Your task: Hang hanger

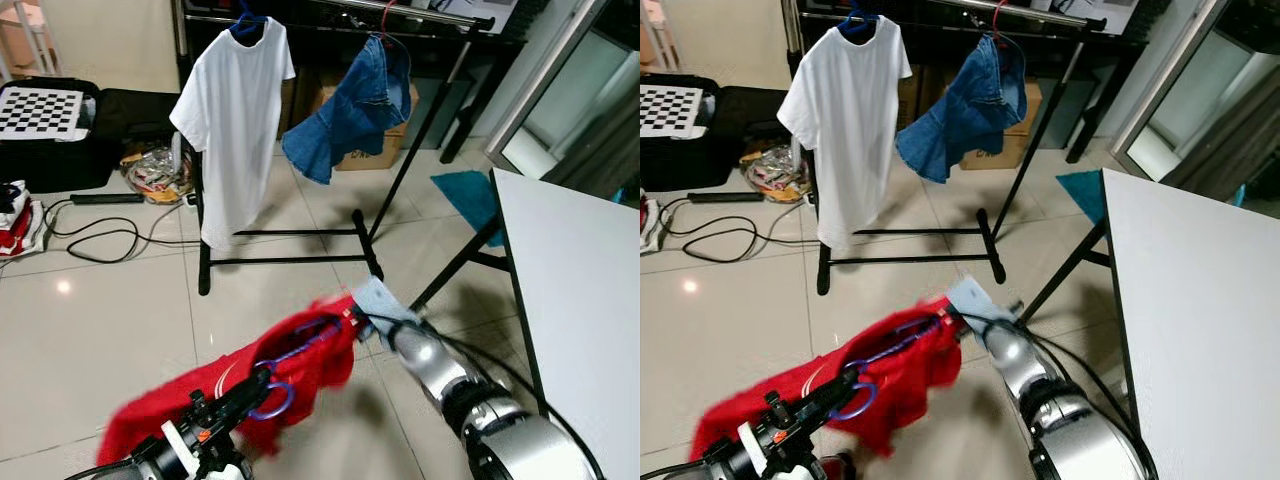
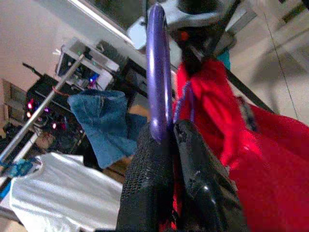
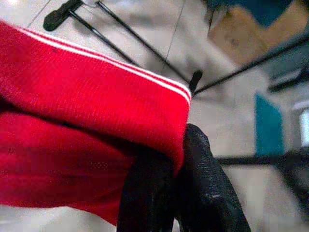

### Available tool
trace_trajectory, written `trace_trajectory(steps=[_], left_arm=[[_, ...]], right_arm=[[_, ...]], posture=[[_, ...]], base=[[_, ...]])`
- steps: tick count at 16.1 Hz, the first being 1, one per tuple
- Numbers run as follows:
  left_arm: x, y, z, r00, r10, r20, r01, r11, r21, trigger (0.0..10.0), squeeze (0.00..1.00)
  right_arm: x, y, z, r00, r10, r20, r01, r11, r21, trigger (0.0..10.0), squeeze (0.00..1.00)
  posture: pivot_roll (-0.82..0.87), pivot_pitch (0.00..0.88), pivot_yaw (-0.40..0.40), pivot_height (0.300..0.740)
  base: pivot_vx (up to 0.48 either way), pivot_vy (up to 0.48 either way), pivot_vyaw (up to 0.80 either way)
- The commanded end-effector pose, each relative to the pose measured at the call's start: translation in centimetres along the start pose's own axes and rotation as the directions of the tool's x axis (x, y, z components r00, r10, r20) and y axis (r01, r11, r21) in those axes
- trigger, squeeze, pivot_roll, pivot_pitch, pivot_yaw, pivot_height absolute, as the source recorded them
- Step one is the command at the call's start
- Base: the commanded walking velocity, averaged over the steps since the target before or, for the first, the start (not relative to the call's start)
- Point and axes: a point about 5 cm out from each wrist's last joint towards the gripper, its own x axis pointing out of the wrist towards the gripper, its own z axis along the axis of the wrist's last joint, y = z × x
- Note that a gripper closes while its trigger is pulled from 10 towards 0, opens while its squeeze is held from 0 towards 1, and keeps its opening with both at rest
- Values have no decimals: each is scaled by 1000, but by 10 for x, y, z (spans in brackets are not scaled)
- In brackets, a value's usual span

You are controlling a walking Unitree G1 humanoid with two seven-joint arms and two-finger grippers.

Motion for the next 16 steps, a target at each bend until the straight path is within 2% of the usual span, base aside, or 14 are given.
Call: trace_trajectory(steps=[1, 2, 3, 4, 6, 9, 11, 13, 14, 15, 16], left_arm=[[4, 9, 5, 997, 69, 27, -69, 997, -29, 10000, 0], [4, 12, 3, 996, 91, 16, -90, 995, -44, 10000, 0], [2, 29, -7, 984, 171, -42, -174, 981, -86, 10000, 0], [0, 36, -12, 979, 192, -67, -197, 976, -91, 10000, 0], [-4, 47, -20, 967, 232, -107, -241, 967, -81, 10000, 0], [-16, 72, -35, 936, 307, -174, -321, 945, -58, 10000, 0], [-18, 74, -37, 935, 306, -181, -319, 946, -50, 10000, 0], [-23, 77, -43, 933, 282, -223, -304, 950, -70, 10000, 0], [-23, 78, -44, 930, 280, -239, -308, 947, -93, 10000, 0], [-23, 76, -49, 922, 249, -298, -319, 923, -217, 10000, 0], [-23, 76, -49, 922, 249, -298, -319, 923, -217, 10000, 0]], right_arm=[[-2, -9, -9, 999, -19, -32, 21, 997, 72, 10000, 0], [-2, -9, -8, 1000, -14, -21, 15, 996, 85, 10000, 0], [-2, -8, -6, 1000, 8, -1, -8, 992, 130, 10000, 0], [-3, -10, -9, 1000, 12, -6, -11, 991, 135, 10000, 0], [-5, -11, -15, 999, 27, -23, -24, 988, 150, 10000, 0], [-10, -20, -30, 997, 51, -55, -39, 979, 200, 10000, 0], [-11, -22, -33, 997, 58, -60, -44, 977, 207, 10000, 0], [-14, -26, -36, 990, 133, -39, -121, 966, 230, 10000, 0], [-14, -27, -35, 988, 152, -25, -142, 961, 237, 10000, 0], [-15, -30, -29, 981, 191, 42, -195, 948, 250, 10000, 0], [-15, -30, -29, 981, 191, 42, -195, 948, 250, 10000, 0]], posture=[[369, 125, -194, 740], [369, 125, -194, 740], [366, 122, -192, 740], [365, 122, -192, 740], [367, 121, -194, 740], [374, 119, -196, 740], [374, 118, -196, 740], [372, 117, -196, 740], [372, 117, -196, 740], [367, 115, -200, 740], [367, 115, -200, 740]], base=[[0, 0, 0], [0, 0, 0], [0, 0, 0], [0, 0, 0], [0, 0, 0], [0, 0, 0], [0, 0, 0], [0, 0, 0], [0, 0, 0], [0, 0, 0], [0, 0, 0]])
